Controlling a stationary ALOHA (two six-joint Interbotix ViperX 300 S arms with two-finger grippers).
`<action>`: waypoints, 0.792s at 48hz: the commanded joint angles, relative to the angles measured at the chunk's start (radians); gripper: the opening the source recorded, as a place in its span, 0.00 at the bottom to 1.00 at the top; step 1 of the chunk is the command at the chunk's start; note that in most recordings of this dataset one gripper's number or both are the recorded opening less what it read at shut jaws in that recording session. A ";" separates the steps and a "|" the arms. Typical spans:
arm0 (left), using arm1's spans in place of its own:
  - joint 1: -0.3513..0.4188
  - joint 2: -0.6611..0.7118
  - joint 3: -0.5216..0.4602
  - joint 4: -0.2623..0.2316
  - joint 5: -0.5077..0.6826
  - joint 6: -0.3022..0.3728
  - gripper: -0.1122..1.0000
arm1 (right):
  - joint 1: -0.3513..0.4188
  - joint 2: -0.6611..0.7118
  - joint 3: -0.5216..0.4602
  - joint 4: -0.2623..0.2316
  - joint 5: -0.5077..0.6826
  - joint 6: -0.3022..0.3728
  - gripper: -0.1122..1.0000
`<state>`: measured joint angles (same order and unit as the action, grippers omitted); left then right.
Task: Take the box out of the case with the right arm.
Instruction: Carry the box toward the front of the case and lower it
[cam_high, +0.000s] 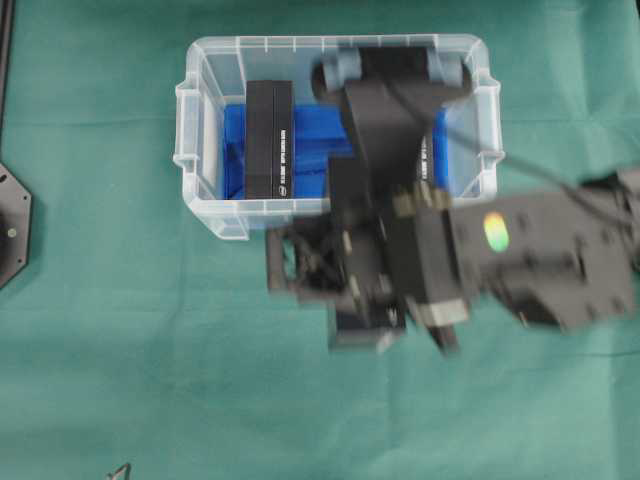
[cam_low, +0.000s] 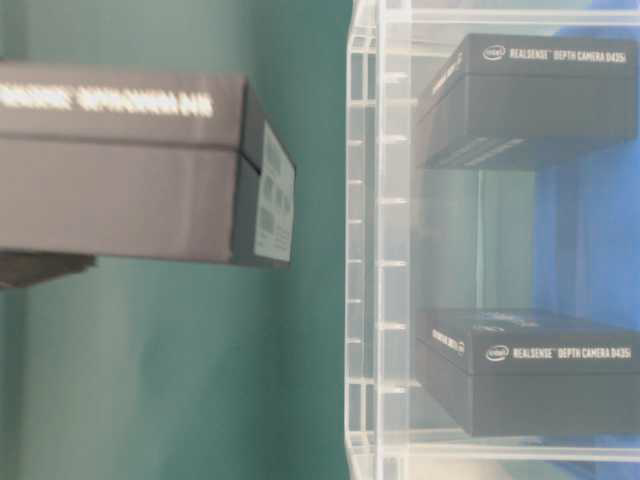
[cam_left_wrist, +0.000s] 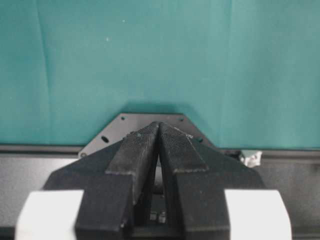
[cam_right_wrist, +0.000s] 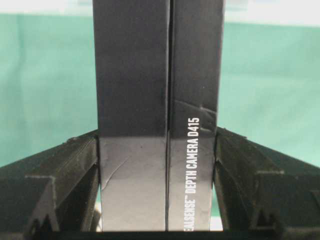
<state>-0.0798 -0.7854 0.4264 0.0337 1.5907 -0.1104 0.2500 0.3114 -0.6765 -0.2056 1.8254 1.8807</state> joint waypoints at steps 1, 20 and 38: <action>-0.002 0.003 -0.025 0.000 -0.005 0.000 0.10 | 0.040 -0.037 -0.032 -0.008 0.003 0.029 0.69; -0.002 0.003 -0.025 -0.002 -0.005 -0.002 0.10 | 0.100 -0.026 -0.032 -0.014 0.005 0.089 0.69; -0.002 0.003 -0.025 -0.002 -0.005 -0.002 0.10 | 0.095 0.009 -0.021 -0.015 0.012 0.094 0.69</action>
<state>-0.0798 -0.7854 0.4264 0.0337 1.5907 -0.1104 0.3482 0.3313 -0.6765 -0.2194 1.8392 1.9712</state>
